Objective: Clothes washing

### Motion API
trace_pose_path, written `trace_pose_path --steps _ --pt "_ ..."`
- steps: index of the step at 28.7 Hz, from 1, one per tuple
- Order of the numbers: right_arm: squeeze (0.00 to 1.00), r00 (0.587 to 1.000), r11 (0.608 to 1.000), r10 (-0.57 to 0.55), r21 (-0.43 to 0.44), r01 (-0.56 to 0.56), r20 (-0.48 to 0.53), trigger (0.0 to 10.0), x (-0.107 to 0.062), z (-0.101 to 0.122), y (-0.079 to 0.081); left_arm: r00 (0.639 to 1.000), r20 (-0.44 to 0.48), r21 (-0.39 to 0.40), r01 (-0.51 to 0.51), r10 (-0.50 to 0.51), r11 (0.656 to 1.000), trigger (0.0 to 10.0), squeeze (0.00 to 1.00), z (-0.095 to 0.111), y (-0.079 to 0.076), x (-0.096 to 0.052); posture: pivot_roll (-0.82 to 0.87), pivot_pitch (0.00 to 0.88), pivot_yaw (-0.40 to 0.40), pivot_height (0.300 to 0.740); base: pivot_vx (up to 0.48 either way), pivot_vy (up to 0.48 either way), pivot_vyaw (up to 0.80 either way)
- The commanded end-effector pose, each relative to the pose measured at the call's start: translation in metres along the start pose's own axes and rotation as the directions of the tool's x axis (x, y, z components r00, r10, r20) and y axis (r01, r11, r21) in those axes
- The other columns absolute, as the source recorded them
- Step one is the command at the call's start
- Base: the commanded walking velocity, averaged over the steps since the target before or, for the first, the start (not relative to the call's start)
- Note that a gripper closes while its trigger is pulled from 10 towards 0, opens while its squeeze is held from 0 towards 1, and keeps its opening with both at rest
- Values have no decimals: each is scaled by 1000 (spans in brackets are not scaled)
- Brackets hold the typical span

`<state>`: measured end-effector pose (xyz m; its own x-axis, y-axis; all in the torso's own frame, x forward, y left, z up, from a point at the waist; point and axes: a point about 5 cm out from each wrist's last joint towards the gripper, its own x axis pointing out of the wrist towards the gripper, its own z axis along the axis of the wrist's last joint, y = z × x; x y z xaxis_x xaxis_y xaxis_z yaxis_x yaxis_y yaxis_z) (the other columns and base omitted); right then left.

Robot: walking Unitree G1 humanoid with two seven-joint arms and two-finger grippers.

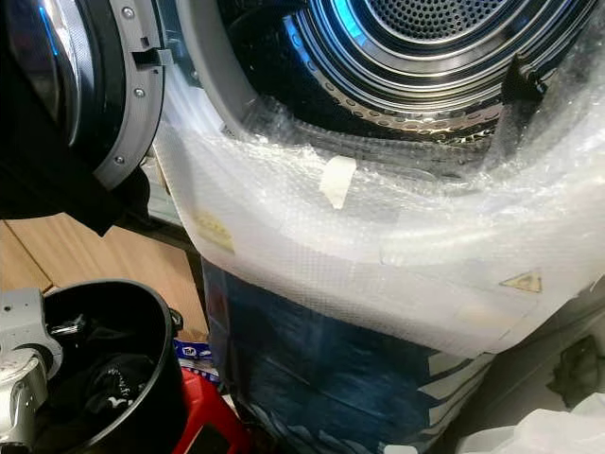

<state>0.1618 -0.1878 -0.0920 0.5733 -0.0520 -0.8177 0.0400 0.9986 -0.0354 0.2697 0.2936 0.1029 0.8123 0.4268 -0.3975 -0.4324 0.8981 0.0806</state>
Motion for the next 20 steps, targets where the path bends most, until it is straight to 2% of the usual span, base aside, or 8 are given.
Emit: trace_pose_path --steps 1,4,10,11,12,15,17,20 --pt "0 1000 1000 1 -11 -1 -22 10000 -1 -5 -1 999 -12 14 35 -35 999 4118 0 -3 -5 -2 21 29 -5 740 0 0 0" --pt "0 1000 1000 2 -11 -3 -25 10000 -1 -6 -1 999 -14 19 44 -43 999 2039 0 -4 -7 -2 22 25 -4 740 0 0 0" --pt "0 999 1000 8 -21 -9 -34 10000 -2 -9 0 999 -37 10 32 -32 999 2745 0 -8 -9 -2 28 13 -5 740 0 0 0" --pt "0 999 1000 10 -24 -11 -37 10000 -2 -9 0 999 -40 9 32 -31 999 4196 0 -8 -9 -2 27 6 -5 740 0 0 0" --pt "0 999 1000 11 -26 -12 -37 10000 -2 -9 0 999 -39 9 29 -29 1000 8627 0 -8 -8 -2 27 5 -5 740 0 0 0" --pt "0 999 999 15 -30 -16 -34 10000 -1 -7 1 999 -32 18 20 -19 1000 10000 0 -5 -4 0 29 0 -4 740 0 0 0" --pt "0 999 999 17 -31 -18 -31 10000 -1 -6 1 1000 -27 20 16 -15 1000 0 0 -4 -2 1 29 0 -4 740 0 0 0" --pt "0 999 999 20 -35 -21 -28 10000 -1 -5 2 999 -26 27 20 -20 999 0 0 -4 -3 1 34 0 -2 740 0 0 0"
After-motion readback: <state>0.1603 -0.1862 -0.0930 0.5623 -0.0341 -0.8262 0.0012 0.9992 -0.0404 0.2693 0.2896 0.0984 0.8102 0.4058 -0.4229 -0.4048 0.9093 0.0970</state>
